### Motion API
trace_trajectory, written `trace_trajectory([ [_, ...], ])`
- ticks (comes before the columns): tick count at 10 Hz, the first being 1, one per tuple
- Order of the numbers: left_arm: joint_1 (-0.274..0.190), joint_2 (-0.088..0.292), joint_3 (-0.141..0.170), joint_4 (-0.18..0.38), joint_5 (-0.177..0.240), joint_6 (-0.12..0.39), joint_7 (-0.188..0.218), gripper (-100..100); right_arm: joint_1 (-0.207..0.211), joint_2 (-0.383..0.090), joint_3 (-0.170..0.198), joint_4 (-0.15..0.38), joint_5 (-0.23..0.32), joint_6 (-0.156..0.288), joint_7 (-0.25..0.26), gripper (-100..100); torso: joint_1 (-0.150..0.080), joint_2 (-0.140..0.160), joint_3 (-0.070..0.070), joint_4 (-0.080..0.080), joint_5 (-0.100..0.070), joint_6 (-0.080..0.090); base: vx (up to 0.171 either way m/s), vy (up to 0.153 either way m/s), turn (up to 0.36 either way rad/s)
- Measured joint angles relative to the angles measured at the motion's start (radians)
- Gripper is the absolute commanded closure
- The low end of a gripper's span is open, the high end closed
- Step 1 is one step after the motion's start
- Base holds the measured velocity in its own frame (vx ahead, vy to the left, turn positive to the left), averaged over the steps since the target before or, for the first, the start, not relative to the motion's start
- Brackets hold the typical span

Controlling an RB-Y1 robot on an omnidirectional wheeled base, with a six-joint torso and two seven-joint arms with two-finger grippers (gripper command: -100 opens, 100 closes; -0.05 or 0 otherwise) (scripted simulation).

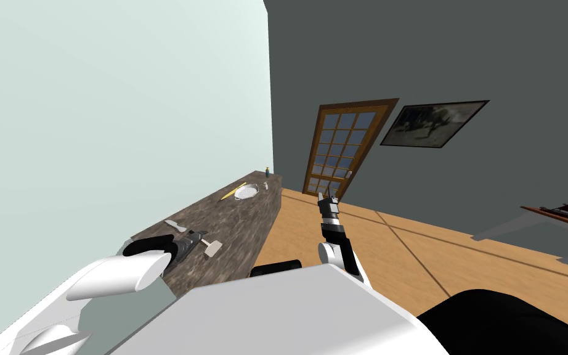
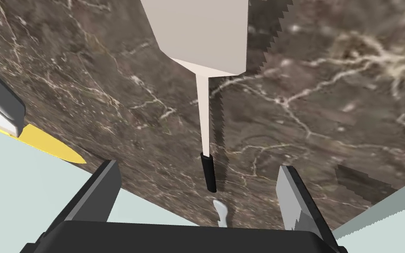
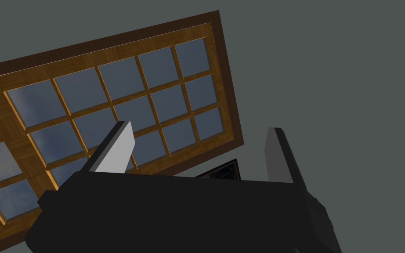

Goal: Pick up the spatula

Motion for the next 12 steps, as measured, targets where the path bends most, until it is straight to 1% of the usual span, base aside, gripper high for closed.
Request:
trace_trajectory([
  [1, -0.001, 0.007, 0.003, 0.012, 0.007, 0.021, -0.011, -100, 0.0, 0.0, 0.0, 0.0, 0.0, 0.0, 0.0, 0, -0.001, -0.001, 0.0, 0.0, 0.0, 0.0, 0.077, -0.026, 0.012],
  [3, -0.012, 0.017, 0.001, 0.02, 0.011, 0.078, -0.02, -100, 0.0, 0.0, 0.0, 0.0, 0.0, 0.0, 0.0, 0, 0.0, 0.0, 0.0, 0.0, 0.0, 0.0, 0.073, -0.023, 0.009],
  [6, -0.015, 0.03, 0.005, 0.045, 0.023, 0.138, -0.044, -100, 0.0, 0.0, 0.0, 0.0, 0.0, 0.0, 0.0, 0, 0.0, 0.001, 0.0, 0.0, 0.0, 0.0, 0.071, -0.028, 0.011],
  [7, -0.023, 0.036, 0.002, 0.057, 0.024, 0.162, -0.05, -100, 0.0, 0.0, 0.0, 0.0, 0.0, 0.0, 0.0, 0, 0.0, 0.001, 0.0, 0.0, 0.0, 0.0, 0.103, -0.043, 0.019],
  [8, -0.026, 0.043, 0.0, 0.065, 0.026, 0.192, -0.058, -100, 0.0, 0.0, 0.0, 0.0, 0.0, 0.0, 0.0, 0, -0.001, -0.001, 0.0, 0.0, 0.0, 0.0, 0.12, -0.048, 0.016],
  [11, -0.03, 0.071, 0.009, 0.087, 0.045, 0.28, -0.087, -100, 0.0, 0.0, 0.0, 0.0, 0.0, 0.0, 0.0, 0, 0.0, -0.001, -0.001, 0.0, 0.0, 0.0, 0.093, -0.034, 0.011],
  [12, -0.037, 0.076, 0.005, 0.102, 0.045, 0.298, -0.093, -100, 0.0, 0.0, 0.0, 0.0, 0.0, 0.0, 0.0, 0, 0.0, 0.0, 0.0, 0.0, 0.0, 0.0, 0.03, -0.009, 0.002],
])
